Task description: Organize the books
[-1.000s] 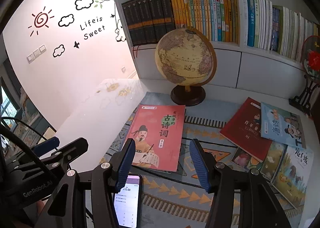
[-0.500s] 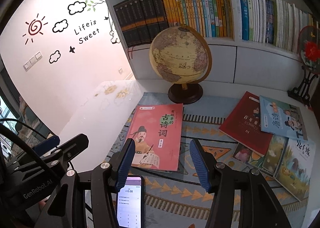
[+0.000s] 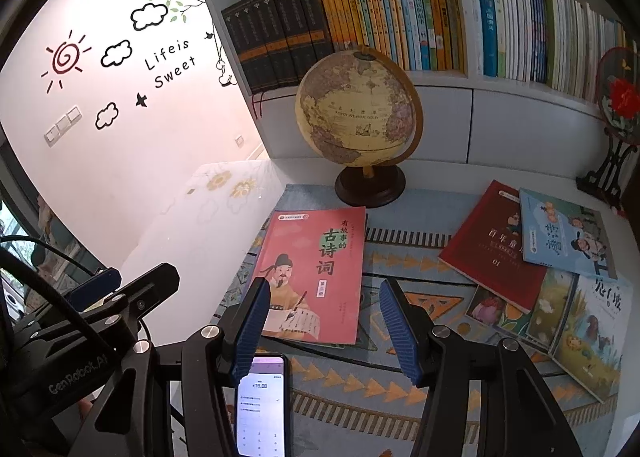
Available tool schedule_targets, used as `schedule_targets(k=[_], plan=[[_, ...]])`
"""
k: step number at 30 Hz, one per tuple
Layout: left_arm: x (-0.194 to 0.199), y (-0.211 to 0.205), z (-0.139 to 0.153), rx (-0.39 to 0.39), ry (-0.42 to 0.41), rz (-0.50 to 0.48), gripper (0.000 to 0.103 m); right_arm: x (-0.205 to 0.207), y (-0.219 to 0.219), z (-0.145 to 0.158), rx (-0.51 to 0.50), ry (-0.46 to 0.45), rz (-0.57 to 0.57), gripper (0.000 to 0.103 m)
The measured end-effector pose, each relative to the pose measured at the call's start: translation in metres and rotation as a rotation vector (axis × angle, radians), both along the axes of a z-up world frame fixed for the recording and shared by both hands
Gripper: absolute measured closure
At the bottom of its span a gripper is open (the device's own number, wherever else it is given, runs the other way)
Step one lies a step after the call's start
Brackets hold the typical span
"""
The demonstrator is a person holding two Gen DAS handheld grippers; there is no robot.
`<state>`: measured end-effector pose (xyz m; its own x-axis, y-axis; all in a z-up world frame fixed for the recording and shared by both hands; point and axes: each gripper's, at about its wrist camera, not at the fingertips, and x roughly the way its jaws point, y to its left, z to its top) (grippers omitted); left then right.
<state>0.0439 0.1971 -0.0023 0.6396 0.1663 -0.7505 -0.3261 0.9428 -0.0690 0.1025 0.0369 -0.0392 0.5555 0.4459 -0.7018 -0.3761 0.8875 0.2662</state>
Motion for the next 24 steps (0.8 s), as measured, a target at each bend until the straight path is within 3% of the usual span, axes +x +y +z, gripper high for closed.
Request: schedule_targets(k=[24], plan=[[0.005,0.006,-0.002,0.057,-0.004,0.016,0.02,0.002,0.013,-0.004,-0.029,0.008,0.02,0.048]])
